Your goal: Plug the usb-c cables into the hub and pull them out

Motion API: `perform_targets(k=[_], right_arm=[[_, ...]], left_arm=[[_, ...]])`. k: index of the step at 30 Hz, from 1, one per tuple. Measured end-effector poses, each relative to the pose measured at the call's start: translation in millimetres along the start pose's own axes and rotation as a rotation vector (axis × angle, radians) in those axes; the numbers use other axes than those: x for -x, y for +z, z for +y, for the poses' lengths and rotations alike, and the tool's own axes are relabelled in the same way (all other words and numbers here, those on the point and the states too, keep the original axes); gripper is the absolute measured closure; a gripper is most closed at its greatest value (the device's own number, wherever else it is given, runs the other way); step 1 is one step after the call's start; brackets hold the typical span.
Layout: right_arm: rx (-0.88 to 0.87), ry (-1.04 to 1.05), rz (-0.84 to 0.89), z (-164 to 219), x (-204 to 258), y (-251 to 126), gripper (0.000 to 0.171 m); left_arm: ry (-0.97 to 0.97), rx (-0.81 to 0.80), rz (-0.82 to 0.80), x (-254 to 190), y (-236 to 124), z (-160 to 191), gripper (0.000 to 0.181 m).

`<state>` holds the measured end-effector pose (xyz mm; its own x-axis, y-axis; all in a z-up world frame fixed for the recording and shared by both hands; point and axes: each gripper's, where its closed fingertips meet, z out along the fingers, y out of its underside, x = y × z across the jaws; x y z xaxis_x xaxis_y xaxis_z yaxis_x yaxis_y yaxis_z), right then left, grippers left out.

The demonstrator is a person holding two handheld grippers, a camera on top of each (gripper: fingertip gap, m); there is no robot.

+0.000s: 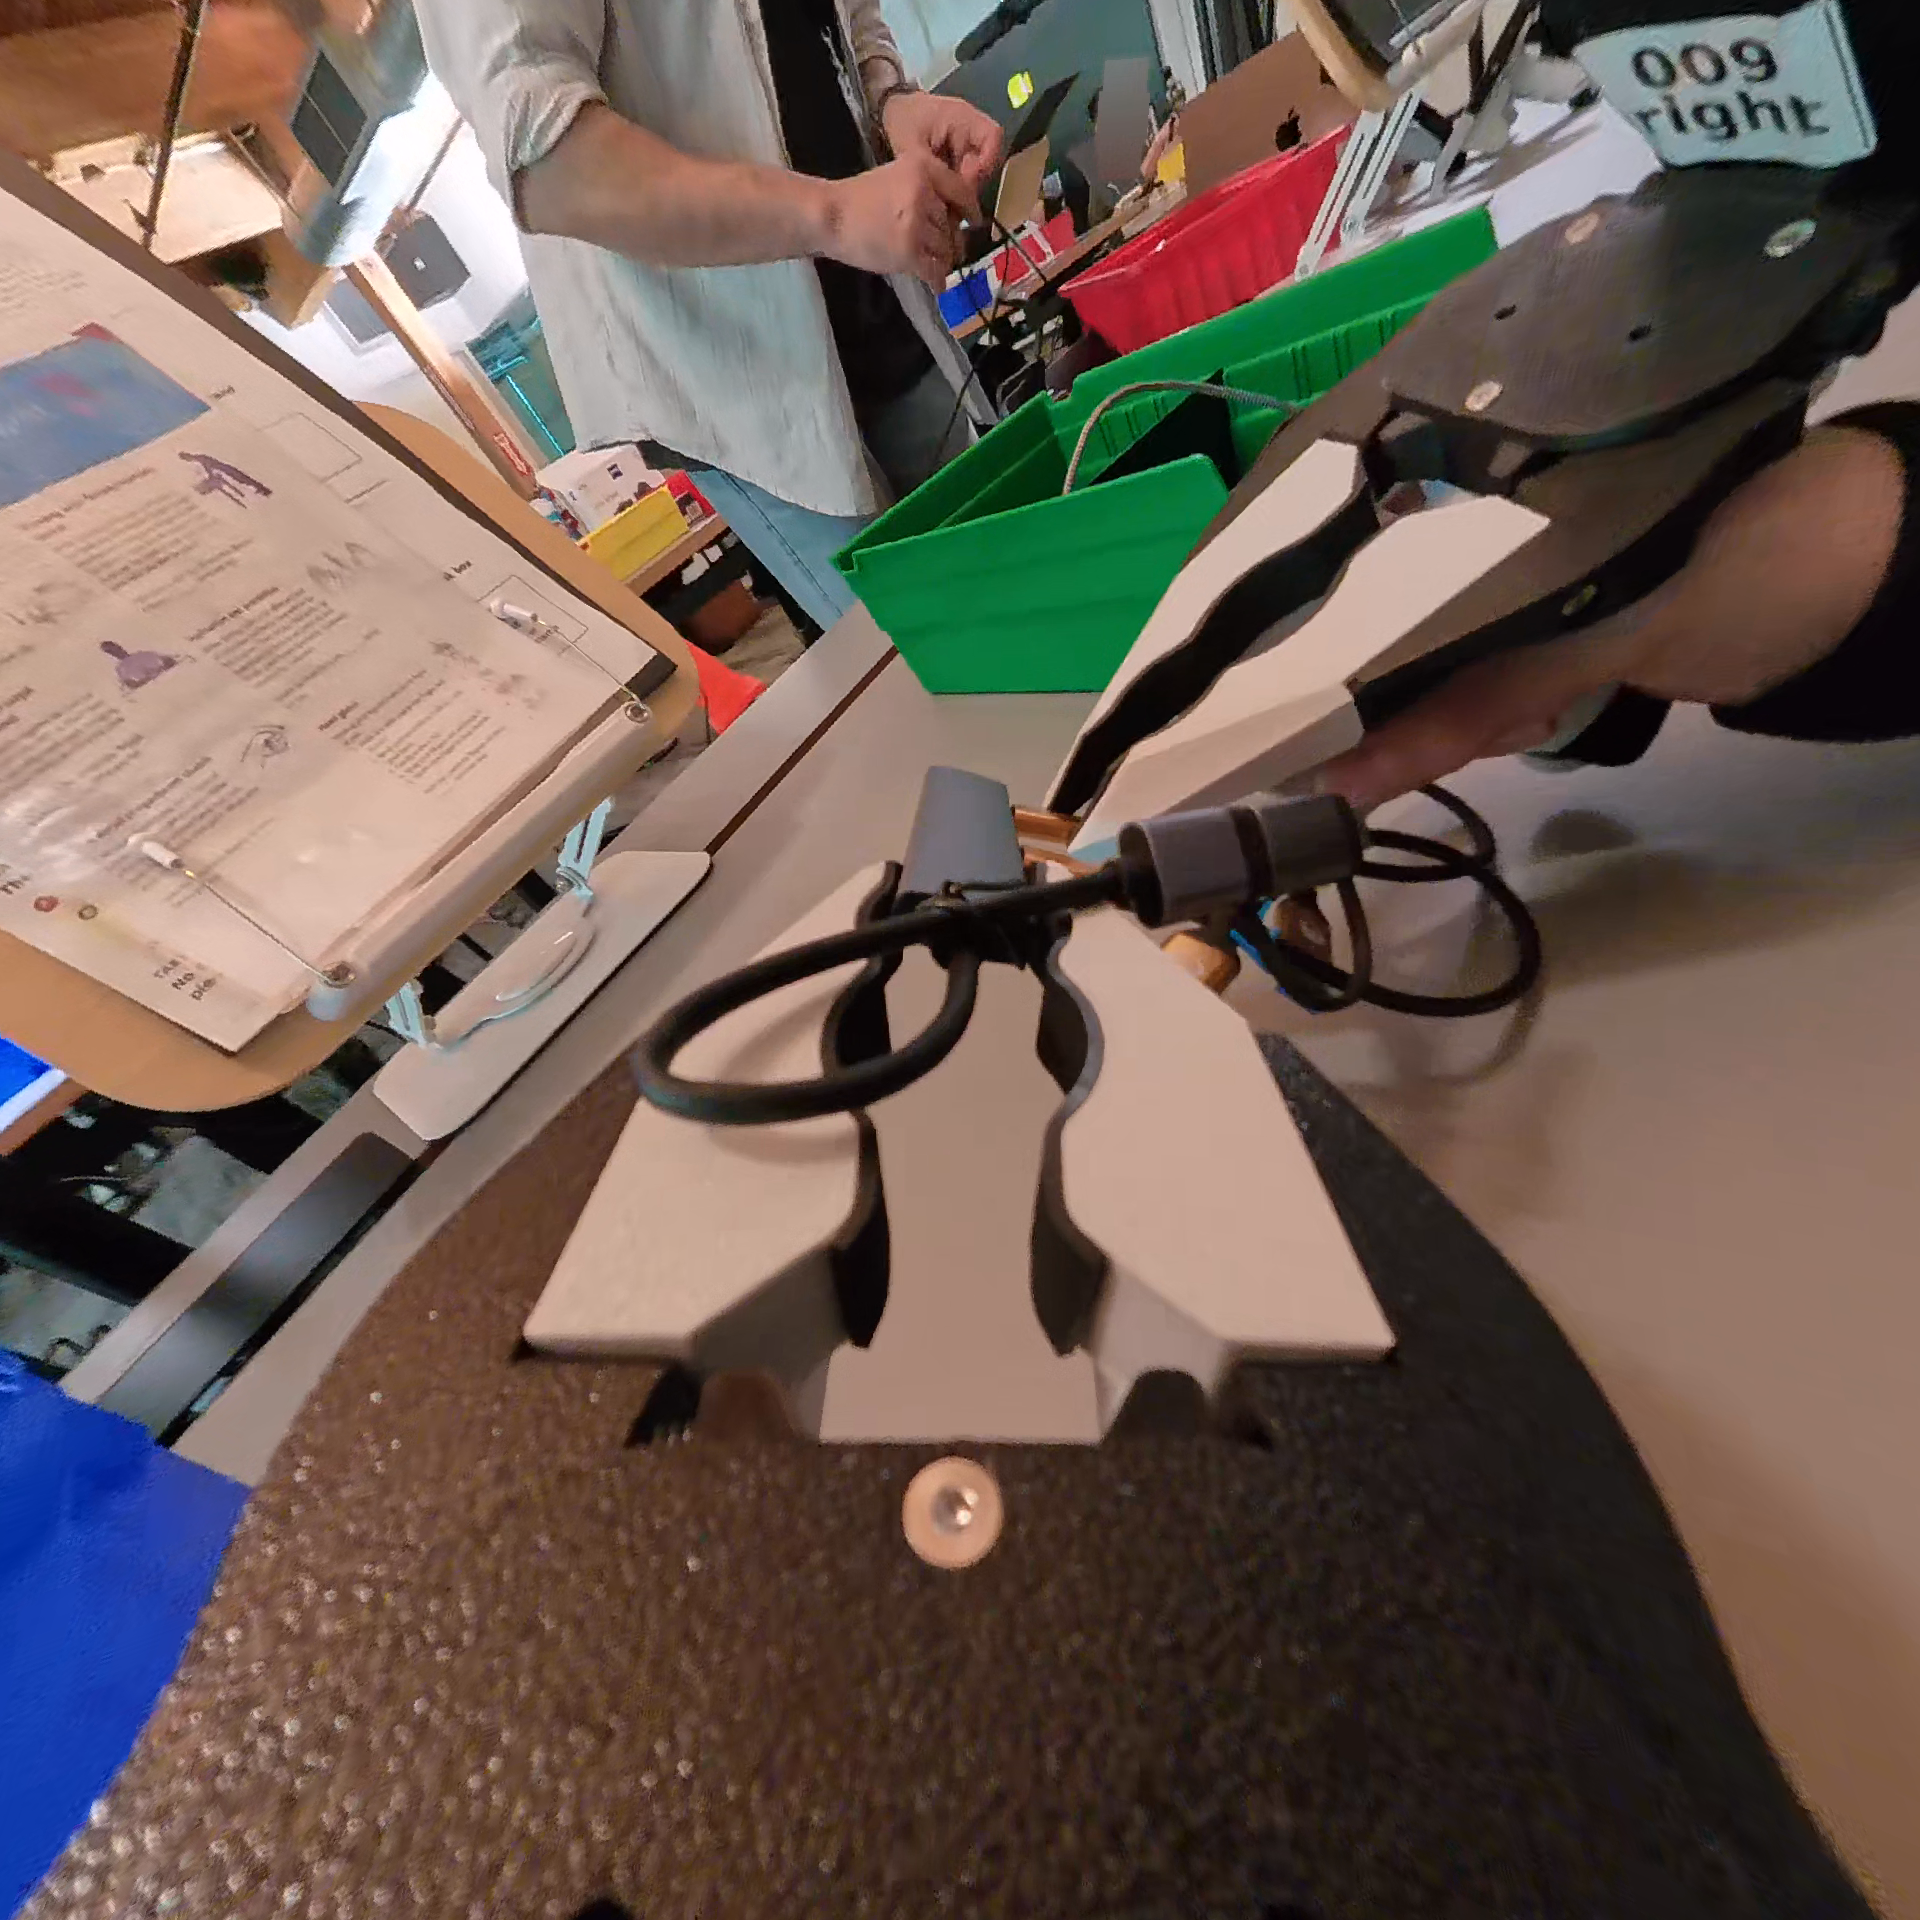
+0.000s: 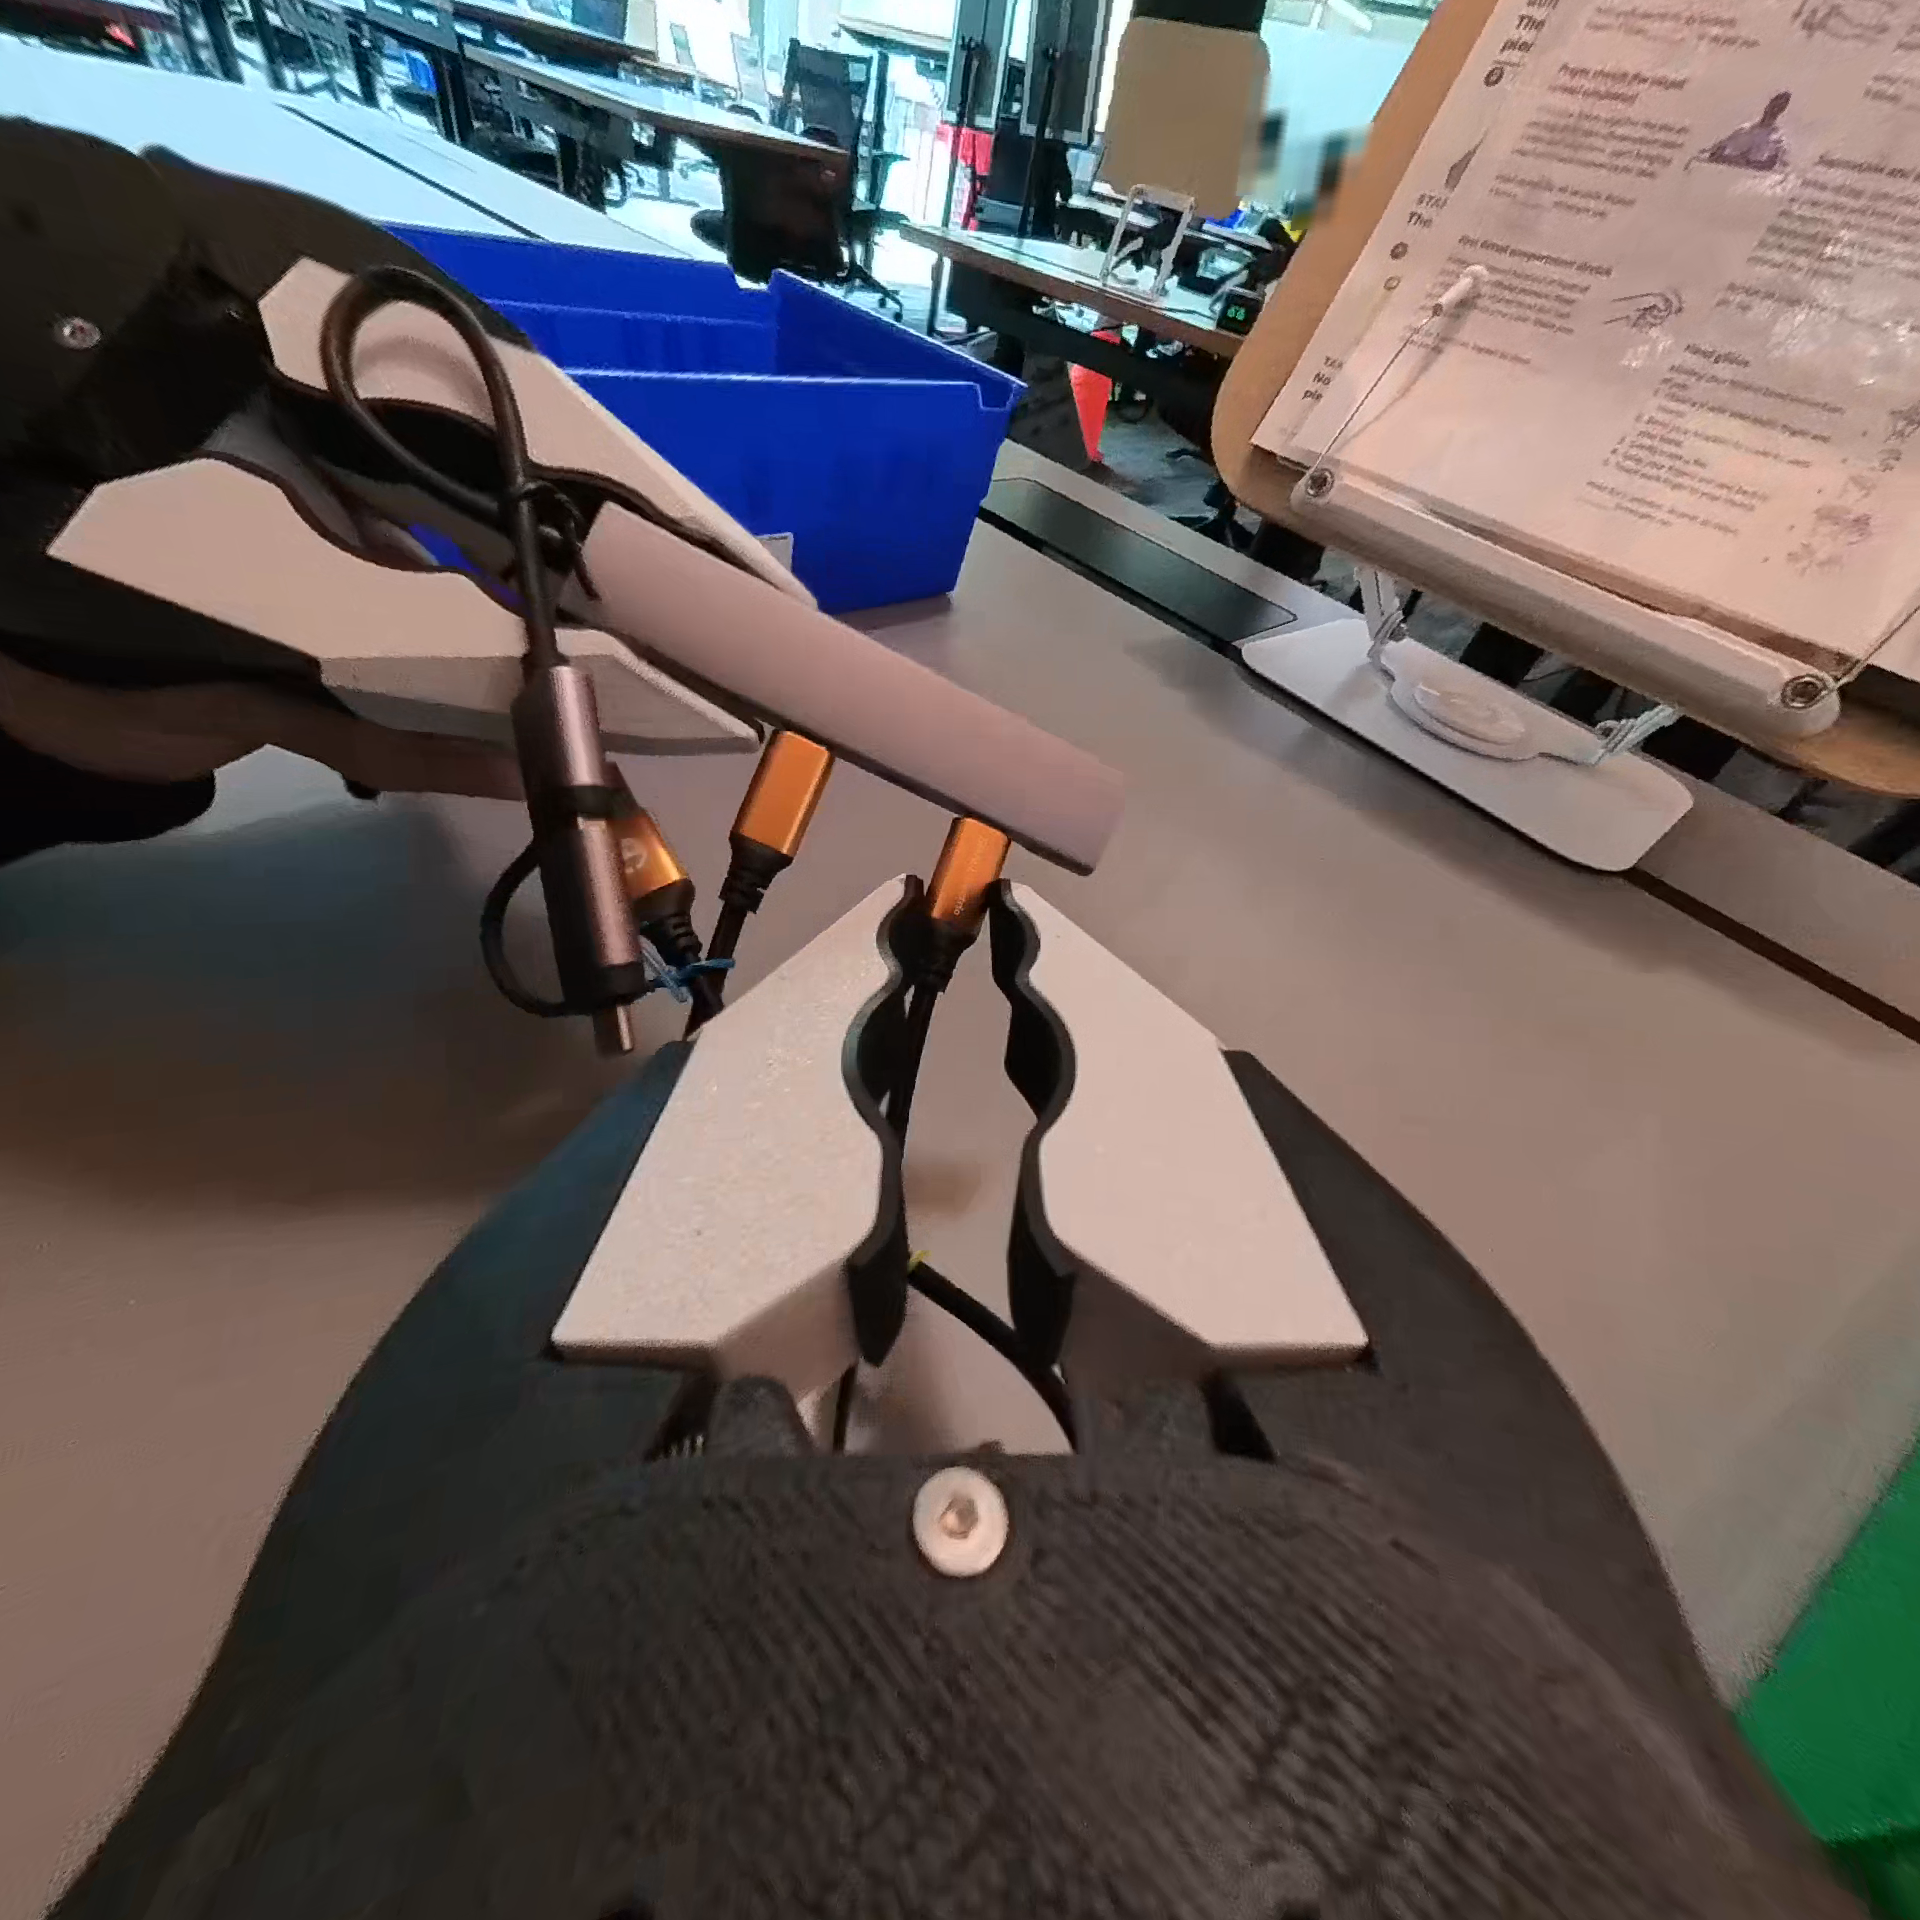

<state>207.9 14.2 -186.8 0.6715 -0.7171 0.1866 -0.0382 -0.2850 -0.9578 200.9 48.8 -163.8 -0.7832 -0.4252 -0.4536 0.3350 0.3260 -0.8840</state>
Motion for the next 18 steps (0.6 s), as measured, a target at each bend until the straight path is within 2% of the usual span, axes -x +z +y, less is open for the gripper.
perform_targets(k=[7,10,12,13,15,18], right_arm=[[-0.053,0.074,0.001,-1,-3,1,0.159],[-0.08,0.091,0.043,-5,-9,1,0.147],[-0.095,0.102,0.044,-7,-9,1,0.146],[-0.099,0.111,0.043,-8,-9,1,0.146],[-0.095,0.113,-0.003,-8,-2,3,0.159],[-0.087,0.131,-0.01,-7,0,4,0.159]], left_arm=[[0.075,0.024,-0.04,-1,2,-3,0.16],[0.066,0.0,-0.051,2,1,-6,0.16],[0.071,-0.017,-0.059,2,-1,-9,0.16],[0.068,-0.024,-0.063,3,-1,-11,0.16],[0.073,-0.032,-0.066,2,-1,-13,0.16],[0.072,-0.048,-0.066,2,-2,-15,0.16]])
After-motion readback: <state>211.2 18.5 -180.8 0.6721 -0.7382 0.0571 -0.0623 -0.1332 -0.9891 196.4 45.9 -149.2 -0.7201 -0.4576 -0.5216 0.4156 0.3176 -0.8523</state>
